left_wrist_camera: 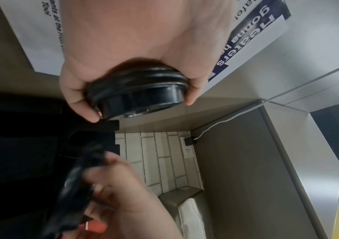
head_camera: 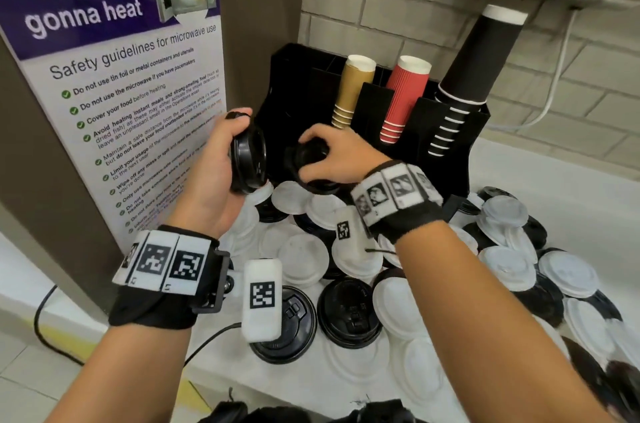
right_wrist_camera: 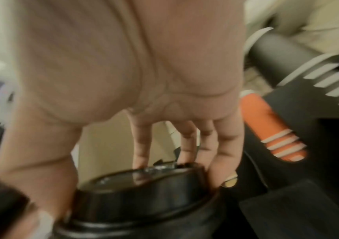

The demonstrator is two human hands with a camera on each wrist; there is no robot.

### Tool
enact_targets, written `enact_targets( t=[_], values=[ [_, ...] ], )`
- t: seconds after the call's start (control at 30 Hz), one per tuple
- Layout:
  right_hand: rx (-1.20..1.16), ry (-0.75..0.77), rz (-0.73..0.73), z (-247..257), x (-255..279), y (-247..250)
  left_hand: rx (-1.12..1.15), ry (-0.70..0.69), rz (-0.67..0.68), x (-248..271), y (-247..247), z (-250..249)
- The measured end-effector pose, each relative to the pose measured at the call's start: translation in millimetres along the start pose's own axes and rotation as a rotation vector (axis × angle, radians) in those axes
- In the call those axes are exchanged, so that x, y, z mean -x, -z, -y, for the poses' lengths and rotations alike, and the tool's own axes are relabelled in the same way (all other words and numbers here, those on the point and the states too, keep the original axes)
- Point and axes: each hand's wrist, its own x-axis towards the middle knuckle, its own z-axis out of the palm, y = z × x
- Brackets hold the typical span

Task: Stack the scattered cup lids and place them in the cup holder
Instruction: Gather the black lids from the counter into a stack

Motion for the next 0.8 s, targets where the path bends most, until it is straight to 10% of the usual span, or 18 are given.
enact_targets(
  t=[0.2, 0.8],
  values=[
    [-0.792, 0.164, -0.044, -10.1, 51.6, -16.4, 0.060, 0.058, 0.084, 5.8, -9.2, 23.8],
    [-0.597, 0.355, -0.117, -2.5, 66.2, -25.9, 0.024, 0.072, 0.078, 13.8, -21.6, 36.1]
  ],
)
